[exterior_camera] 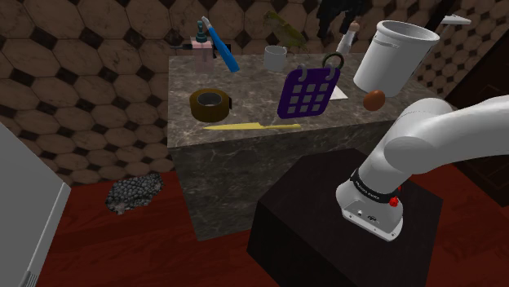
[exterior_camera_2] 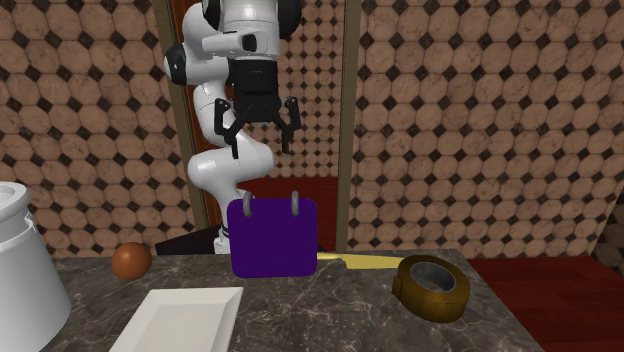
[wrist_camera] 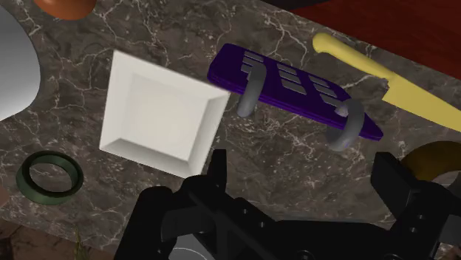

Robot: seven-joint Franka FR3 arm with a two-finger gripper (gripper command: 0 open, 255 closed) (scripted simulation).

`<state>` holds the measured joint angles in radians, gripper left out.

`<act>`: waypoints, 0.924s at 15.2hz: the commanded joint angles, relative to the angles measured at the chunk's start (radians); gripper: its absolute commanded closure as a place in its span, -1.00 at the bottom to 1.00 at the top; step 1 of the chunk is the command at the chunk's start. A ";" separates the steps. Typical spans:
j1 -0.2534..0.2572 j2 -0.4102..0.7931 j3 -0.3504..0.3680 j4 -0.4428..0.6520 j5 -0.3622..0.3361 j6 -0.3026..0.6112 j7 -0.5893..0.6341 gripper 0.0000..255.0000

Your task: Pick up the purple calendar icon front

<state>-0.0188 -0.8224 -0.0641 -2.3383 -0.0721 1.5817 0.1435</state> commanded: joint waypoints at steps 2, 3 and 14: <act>0.001 -0.033 0.002 -0.050 -0.026 0.025 -0.021 -1.00; 0.001 -0.066 0.003 -0.099 -0.052 0.050 -0.043 -1.00; -0.007 -0.229 -0.019 -0.400 -0.193 0.234 -0.130 -1.00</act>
<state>-0.0251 -1.0453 -0.0806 -2.7195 -0.2626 1.8022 0.0119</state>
